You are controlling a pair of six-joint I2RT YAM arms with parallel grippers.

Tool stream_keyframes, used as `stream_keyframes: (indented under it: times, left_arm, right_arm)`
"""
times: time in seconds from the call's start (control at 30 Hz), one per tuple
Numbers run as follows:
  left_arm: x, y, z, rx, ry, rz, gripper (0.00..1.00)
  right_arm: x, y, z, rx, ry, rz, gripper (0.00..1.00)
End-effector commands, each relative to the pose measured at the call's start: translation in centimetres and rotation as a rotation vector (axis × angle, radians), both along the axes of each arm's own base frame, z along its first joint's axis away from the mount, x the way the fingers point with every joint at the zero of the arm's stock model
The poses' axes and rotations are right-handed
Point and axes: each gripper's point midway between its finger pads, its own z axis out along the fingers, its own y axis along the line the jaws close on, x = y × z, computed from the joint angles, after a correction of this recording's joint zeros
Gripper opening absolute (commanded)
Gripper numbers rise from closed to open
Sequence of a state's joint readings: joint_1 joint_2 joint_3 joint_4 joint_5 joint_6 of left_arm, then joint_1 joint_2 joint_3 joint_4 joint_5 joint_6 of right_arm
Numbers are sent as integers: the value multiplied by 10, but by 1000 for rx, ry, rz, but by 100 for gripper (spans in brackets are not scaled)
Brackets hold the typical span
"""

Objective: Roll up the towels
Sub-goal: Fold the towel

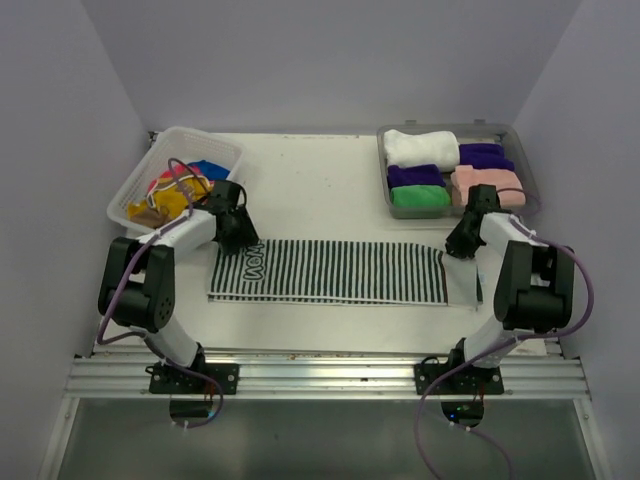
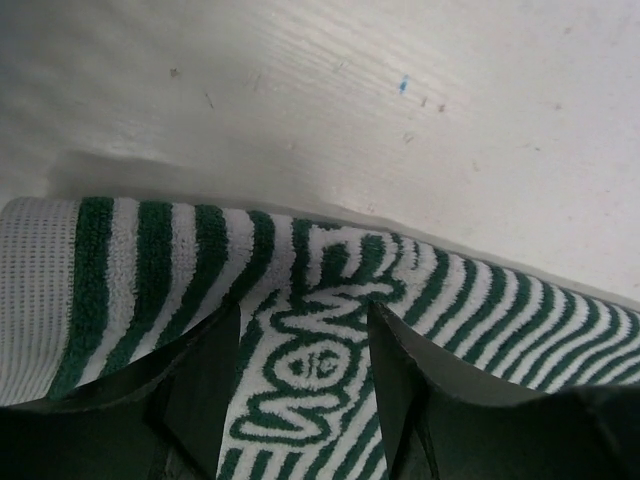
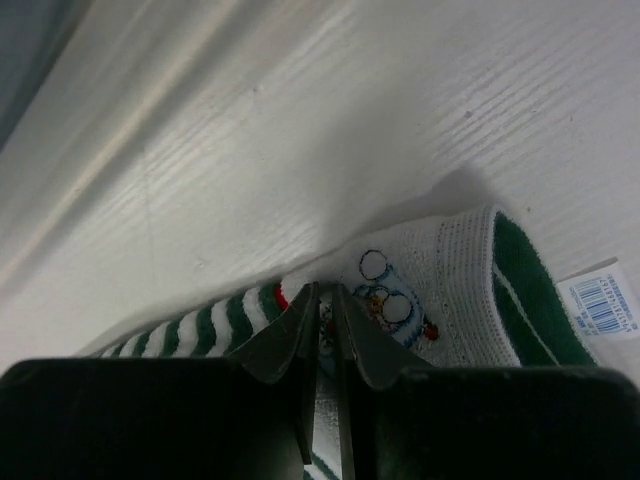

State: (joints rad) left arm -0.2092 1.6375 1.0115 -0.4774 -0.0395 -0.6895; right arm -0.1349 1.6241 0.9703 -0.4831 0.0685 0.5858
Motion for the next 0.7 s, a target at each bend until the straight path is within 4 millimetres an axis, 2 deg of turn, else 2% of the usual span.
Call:
stream_keyframes:
  times: [0.0, 0.1, 0.17, 0.23, 0.27, 0.43, 0.47, 0.57, 0.67]
  left_arm:
    - [5, 9, -10, 40, 5, 2, 57]
    - [4, 10, -7, 42, -7, -4, 57]
    - [5, 9, -1, 35, -18, -11, 57]
    - [5, 8, 7, 29, -37, -21, 58]
    - [5, 7, 10, 27, -45, -24, 58]
    - [-2, 6, 23, 16, -53, -36, 58]
    - [-4, 6, 23, 13, -51, -39, 58]
    - [-10, 5, 24, 6, -47, -54, 58]
    - [-15, 5, 18, 6, -33, -59, 58]
  right_arm:
    - [17, -12, 9, -55, -39, -18, 14]
    - [23, -14, 33, -68, -98, -17, 14]
    - [22, -17, 62, -93, -165, -23, 16]
    - [15, -19, 77, -116, -194, -28, 17]
    - [11, -19, 95, -129, -245, -29, 19]
    - [-18, -3, 94, -71, -260, 8, 20]
    - [-27, 0, 83, -58, -231, 10, 20]
    - [-36, 13, 69, -5, -216, 30, 20]
    - [-38, 8, 53, -26, -180, 23, 20]
